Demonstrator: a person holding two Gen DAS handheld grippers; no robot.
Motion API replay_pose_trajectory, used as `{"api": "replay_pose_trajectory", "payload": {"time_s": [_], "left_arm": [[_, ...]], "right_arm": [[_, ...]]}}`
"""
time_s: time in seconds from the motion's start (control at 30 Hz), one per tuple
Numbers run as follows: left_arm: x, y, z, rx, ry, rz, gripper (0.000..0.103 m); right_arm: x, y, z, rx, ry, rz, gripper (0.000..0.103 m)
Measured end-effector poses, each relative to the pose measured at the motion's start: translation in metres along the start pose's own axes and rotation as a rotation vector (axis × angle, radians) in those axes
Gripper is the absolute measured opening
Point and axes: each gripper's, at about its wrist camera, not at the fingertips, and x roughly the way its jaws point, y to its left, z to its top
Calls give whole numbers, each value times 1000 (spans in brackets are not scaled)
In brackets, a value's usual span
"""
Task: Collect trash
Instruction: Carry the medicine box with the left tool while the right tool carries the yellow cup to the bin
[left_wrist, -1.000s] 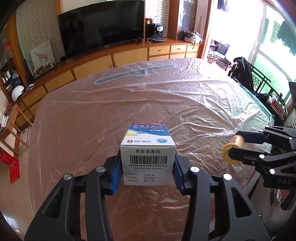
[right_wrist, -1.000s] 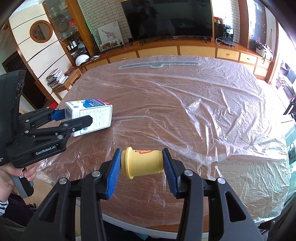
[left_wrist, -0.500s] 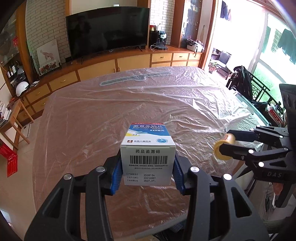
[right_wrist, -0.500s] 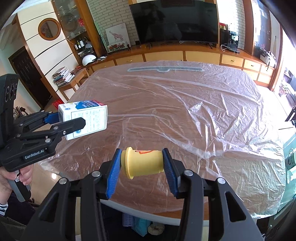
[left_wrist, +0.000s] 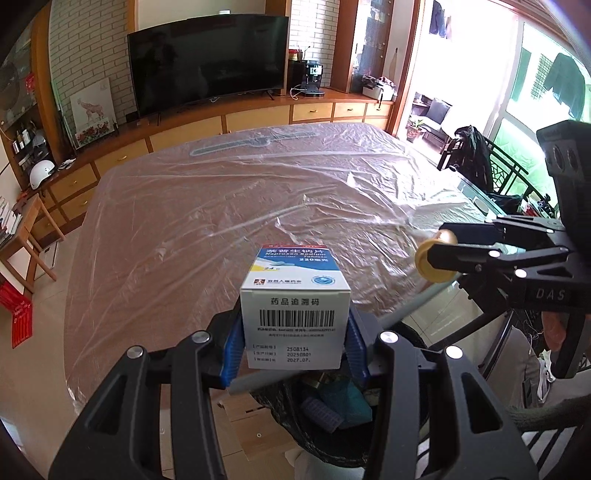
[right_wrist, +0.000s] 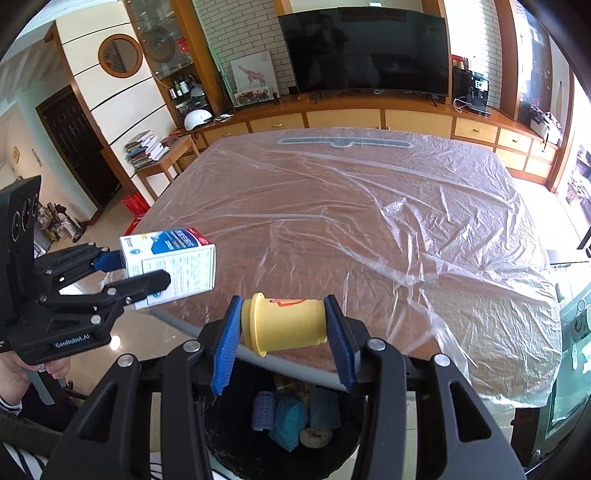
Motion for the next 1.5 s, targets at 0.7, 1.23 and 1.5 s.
{"api": "replay_pose_trajectory", "payload": {"time_s": [0.7, 1.23, 1.5], "left_arm": [[-28, -44, -46, 48, 59, -63, 47], [3, -67, -87, 117, 199, -63, 47], [35, -70, -104, 140, 278, -46, 47]], "right_arm": [[-19, 1, -54, -26, 89, 27, 44], [2, 8, -87, -85, 167, 0, 44], [29, 5, -98, -83, 207, -23, 44]]}}
